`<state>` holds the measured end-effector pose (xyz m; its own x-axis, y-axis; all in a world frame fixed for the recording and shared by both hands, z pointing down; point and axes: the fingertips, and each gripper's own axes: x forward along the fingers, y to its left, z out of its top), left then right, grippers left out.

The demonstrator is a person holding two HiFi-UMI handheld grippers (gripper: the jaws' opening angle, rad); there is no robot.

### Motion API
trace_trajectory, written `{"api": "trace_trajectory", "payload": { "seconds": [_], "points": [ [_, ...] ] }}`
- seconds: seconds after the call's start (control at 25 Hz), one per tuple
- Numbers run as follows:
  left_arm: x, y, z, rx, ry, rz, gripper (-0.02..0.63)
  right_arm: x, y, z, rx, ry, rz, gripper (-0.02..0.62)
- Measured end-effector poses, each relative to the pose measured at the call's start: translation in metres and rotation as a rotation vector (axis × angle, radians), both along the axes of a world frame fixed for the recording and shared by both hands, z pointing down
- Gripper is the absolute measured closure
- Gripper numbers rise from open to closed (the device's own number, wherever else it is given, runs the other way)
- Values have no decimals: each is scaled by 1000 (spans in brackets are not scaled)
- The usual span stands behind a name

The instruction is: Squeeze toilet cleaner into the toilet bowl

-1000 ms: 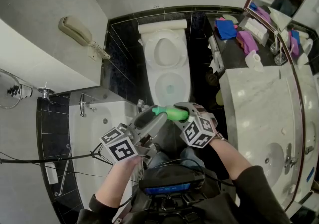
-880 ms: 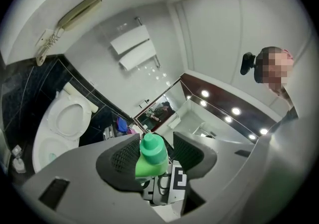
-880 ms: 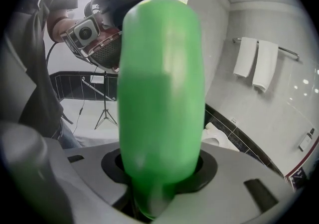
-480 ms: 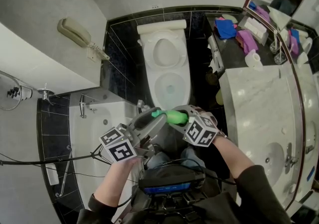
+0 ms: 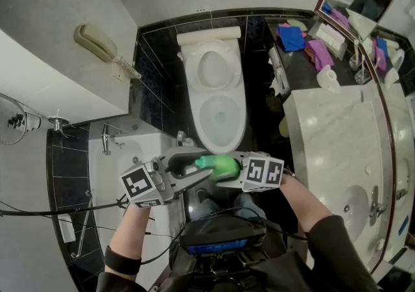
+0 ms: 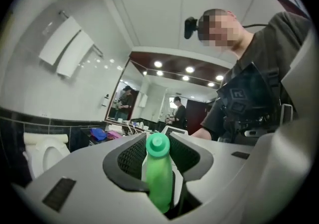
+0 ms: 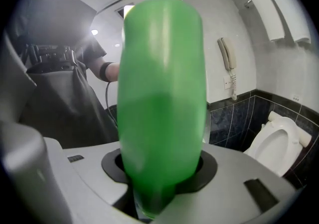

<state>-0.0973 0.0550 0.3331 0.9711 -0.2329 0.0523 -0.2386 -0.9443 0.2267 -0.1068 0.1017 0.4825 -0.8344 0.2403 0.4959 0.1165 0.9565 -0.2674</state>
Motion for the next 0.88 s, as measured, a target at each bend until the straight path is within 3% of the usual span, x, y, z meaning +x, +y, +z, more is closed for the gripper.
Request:
{"api": "trace_trajectory", "payload": {
  "seconds": [0.24, 0.44, 0.48, 0.56, 0.64, 0.76, 0.88],
  "points": [
    [7, 18, -16, 71, -1, 106, 477, -4, 14, 0, -36, -22, -34, 407],
    [10, 19, -12, 50, -5, 67, 461, -1, 16, -2, -28, -10, -22, 407],
    [10, 18, -9, 35, 1, 48, 406, -1, 13, -1, -11, -4, -5, 407],
    [4, 12, -3, 12, 43, -19, 309, 0, 2, 3, 40, 18, 50, 407],
    [-5, 2, -1, -42, 98, -138, 299, 2, -11, 9, 105, 50, 114, 407],
    [-15, -13, 3, -223, 172, -327, 299, 8, -36, 15, 208, 89, 229, 407],
    [-18, -18, 9, -391, 224, -425, 299, 16, -60, 17, 309, 123, 335, 407]
  ]
}}
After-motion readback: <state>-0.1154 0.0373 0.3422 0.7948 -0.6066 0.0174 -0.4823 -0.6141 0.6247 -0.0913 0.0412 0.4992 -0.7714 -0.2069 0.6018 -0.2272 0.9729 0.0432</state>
